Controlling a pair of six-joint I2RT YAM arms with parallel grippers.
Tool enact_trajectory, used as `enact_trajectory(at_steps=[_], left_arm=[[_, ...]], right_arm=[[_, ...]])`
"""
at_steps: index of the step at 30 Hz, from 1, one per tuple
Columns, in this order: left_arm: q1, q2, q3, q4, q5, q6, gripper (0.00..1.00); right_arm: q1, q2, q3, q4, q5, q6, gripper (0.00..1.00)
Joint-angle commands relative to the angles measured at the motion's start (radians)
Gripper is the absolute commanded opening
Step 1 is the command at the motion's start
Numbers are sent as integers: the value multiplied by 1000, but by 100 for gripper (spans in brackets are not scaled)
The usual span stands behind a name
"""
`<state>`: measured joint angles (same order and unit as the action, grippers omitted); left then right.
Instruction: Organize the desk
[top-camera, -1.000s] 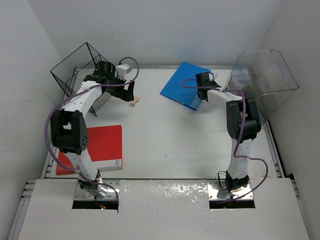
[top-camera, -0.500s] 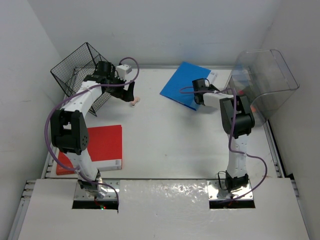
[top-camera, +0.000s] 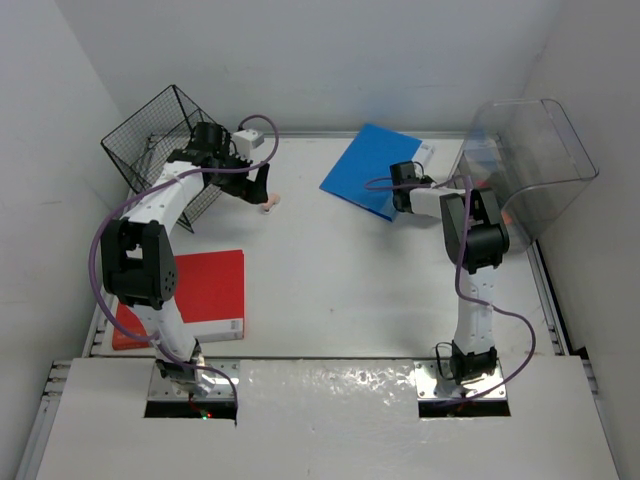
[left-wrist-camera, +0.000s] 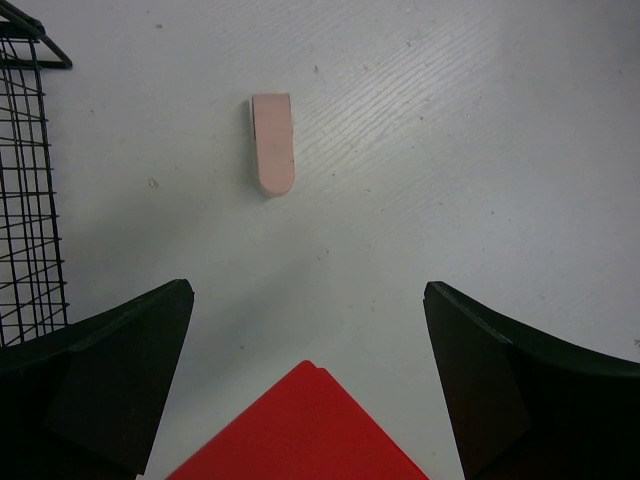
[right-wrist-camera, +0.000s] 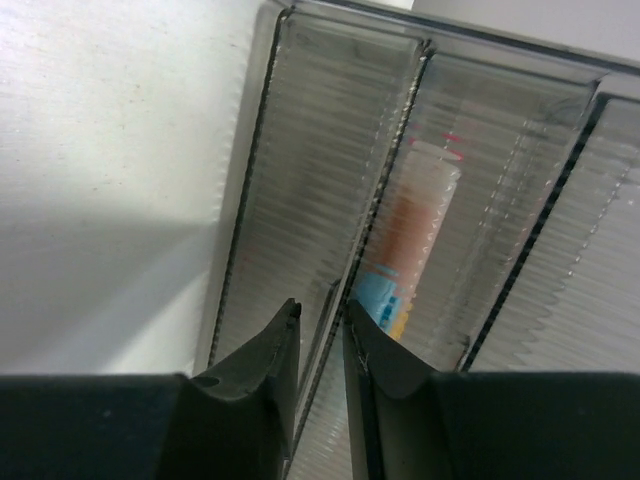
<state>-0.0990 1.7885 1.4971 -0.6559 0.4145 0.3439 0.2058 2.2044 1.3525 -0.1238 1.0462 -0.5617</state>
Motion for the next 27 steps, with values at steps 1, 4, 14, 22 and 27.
enact_trajectory(at_steps=[1,4,14,22,27], left_arm=[[4,0,43,6,15,20,99],[4,-5,45,2,18,20,99],[4,-5,41,1,12,20,99],[4,12,40,-5,10,21,99],[2,28,43,-11,13,18,99]], right_arm=[[-11,-17,-16,58,38,-7,22],[-16,-11,-18,67,48,-24,22],[-25,2,-27,62,41,-3,2],[0,-21,-41,15,40,92,0],[76,-67,-69,24,47,132,0]])
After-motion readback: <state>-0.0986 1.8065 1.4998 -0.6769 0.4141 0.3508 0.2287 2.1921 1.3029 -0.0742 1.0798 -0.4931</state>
